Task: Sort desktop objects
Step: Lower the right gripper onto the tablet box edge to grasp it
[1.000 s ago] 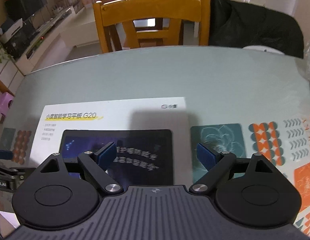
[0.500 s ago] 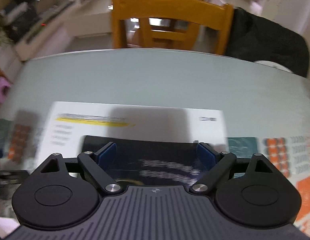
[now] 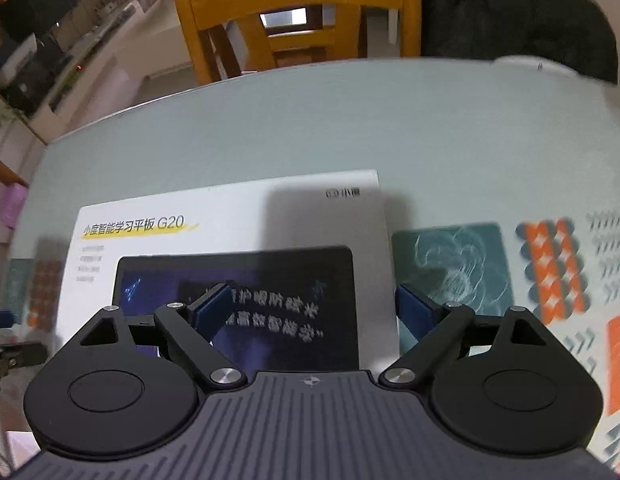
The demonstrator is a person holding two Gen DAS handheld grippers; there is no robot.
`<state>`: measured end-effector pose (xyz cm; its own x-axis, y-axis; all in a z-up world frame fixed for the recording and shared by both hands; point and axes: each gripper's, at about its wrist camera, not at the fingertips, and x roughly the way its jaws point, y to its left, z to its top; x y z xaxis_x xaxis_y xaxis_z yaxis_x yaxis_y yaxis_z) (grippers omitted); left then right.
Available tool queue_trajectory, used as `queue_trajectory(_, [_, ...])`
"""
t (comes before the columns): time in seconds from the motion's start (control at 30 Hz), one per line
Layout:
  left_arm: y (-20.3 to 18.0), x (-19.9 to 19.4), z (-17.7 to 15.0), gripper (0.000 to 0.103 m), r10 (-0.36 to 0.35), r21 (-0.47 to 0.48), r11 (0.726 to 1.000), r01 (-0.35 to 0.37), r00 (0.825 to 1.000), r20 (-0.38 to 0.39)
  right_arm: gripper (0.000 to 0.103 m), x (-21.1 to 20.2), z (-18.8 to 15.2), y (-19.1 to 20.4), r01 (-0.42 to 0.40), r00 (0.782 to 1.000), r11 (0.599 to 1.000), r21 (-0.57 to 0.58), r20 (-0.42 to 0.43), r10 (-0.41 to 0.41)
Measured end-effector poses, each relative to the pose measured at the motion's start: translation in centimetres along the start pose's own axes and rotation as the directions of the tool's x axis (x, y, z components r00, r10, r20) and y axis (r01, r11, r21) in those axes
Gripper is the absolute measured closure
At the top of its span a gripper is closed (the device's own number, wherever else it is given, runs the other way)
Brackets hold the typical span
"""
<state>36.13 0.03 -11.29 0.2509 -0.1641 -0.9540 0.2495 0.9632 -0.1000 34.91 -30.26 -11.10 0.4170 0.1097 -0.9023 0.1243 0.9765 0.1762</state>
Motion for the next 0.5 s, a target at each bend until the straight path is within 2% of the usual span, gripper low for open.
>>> queue_trajectory(0.23, [-1.0, 0.1, 0.7, 0.0, 0.016, 0.036, 0.999, -0.016, 1.0, 0.015, 0.0, 0.1, -0.1, 1.2, -0.013, 1.0, 1.0, -0.028, -0.016, 0.013])
queue_trajectory(0.5, [0.3, -0.9, -0.1, 0.0, 0.015, 0.025, 1.0, -0.015, 1.0, 0.017, 0.0, 0.4, -0.2, 5.7, -0.018, 0.999, 0.994, -0.111, -0.031, 0.014])
